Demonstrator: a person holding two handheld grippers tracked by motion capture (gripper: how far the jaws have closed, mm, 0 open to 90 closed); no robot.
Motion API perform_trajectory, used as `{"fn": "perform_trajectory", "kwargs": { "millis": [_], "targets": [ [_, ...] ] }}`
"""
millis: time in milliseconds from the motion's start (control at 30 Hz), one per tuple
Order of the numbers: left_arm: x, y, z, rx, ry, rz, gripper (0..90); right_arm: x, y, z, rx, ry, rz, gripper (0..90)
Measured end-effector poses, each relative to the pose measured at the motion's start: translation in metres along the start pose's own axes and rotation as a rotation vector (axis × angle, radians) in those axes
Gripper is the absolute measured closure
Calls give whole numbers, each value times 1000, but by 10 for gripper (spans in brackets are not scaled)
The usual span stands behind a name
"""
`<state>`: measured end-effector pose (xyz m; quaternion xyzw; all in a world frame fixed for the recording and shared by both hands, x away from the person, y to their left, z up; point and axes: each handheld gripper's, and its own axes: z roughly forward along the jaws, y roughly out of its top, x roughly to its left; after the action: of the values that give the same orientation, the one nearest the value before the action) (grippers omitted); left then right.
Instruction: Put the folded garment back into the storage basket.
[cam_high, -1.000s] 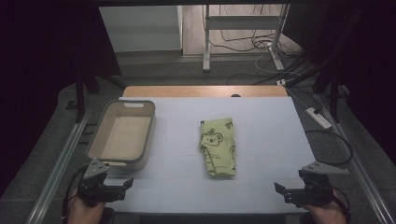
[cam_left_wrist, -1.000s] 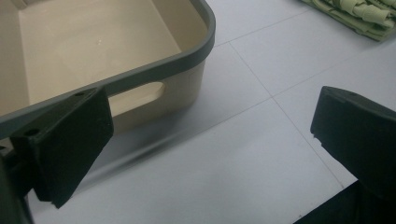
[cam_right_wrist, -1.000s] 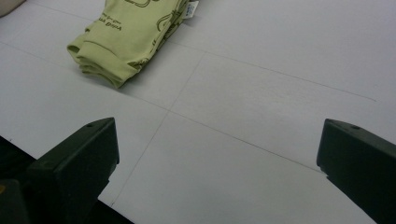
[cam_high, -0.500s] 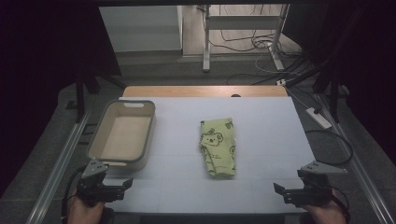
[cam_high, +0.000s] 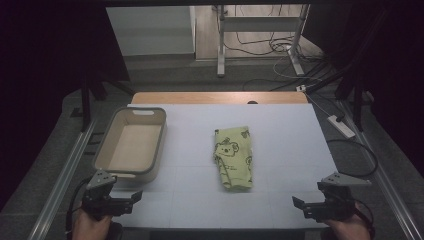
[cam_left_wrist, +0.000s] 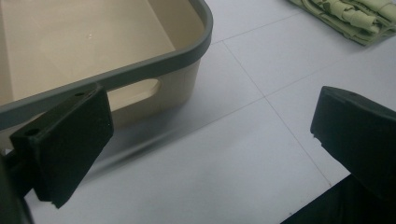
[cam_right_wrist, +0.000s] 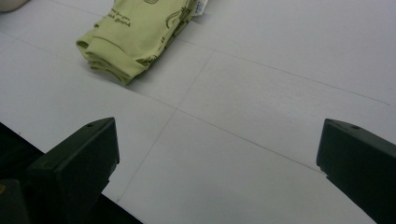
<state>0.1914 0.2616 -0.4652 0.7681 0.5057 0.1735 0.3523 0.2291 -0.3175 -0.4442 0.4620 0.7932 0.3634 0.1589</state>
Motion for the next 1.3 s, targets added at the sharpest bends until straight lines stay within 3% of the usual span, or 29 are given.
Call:
{"fn": "perform_trajectory", "kwargs": {
  "millis": [200, 400, 700, 933, 1067, 1300],
  "targets": [
    [-3, 5, -2, -22, 10, 29, 0, 1, 4, -1, -23, 37, -4, 0],
    [-5, 8, 4, -3, -17, 63, 0, 3, 6, 1, -34, 48, -26, 0],
    [-6, 15, 10, -10, -60, 80, 0, 5, 8, 2, -58, 63, -58, 0],
    [-8, 23, 18, -11, -70, 100, 0, 9, 15, 8, -85, 127, -124, 0],
    [-9, 27, 22, -10, -70, 100, 0, 11, 19, 11, -75, 175, -113, 0],
    [-13, 36, 30, -12, -74, 114, 0, 12, 25, 14, -93, 204, -99, 0]
  ]
}}
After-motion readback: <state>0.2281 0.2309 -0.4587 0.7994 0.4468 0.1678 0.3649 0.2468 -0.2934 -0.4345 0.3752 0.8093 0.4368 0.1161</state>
